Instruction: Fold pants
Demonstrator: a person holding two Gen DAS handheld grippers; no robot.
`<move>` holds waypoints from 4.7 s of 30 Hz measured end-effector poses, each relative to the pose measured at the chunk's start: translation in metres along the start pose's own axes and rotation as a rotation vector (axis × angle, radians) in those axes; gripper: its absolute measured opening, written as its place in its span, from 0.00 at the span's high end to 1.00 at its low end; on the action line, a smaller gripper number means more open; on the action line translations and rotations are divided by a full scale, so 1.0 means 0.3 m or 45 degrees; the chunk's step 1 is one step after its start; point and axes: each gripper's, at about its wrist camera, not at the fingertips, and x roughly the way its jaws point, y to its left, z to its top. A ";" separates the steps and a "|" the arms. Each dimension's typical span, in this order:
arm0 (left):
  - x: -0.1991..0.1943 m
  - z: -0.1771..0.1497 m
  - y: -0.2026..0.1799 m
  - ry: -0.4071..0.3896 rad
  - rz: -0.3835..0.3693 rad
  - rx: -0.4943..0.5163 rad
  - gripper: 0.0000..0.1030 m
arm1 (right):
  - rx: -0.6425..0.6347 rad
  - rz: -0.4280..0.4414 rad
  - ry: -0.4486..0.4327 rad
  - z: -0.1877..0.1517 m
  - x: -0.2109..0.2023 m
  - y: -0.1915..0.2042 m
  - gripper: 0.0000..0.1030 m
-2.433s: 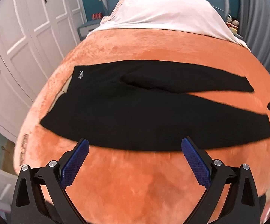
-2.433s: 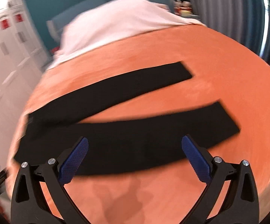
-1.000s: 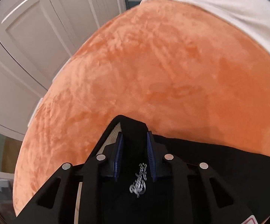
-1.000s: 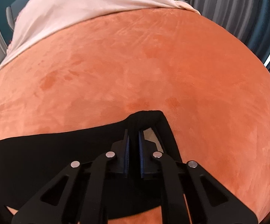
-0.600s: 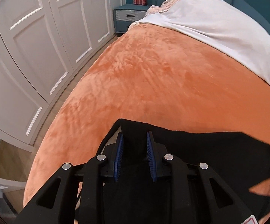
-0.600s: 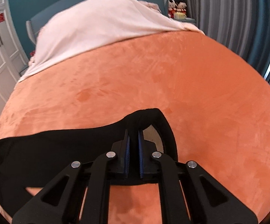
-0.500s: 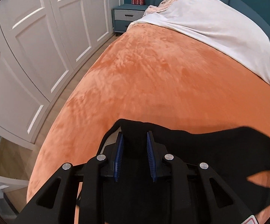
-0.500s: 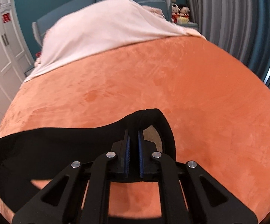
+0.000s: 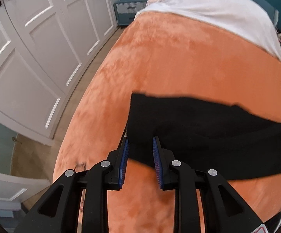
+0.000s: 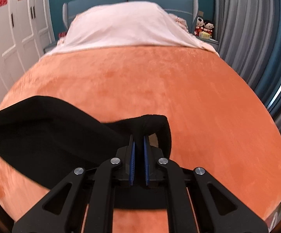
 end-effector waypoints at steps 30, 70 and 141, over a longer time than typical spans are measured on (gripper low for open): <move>-0.094 -0.379 -0.650 -0.093 0.090 0.146 0.16 | 0.957 0.153 0.371 -0.217 0.297 -0.115 0.83; -0.205 -0.486 -0.906 -0.069 -0.210 0.270 0.16 | 0.403 -0.014 0.214 0.131 0.441 0.312 0.91; 0.427 -0.188 -0.837 0.231 -0.172 0.277 0.08 | -0.251 0.737 0.480 0.344 0.737 1.427 0.64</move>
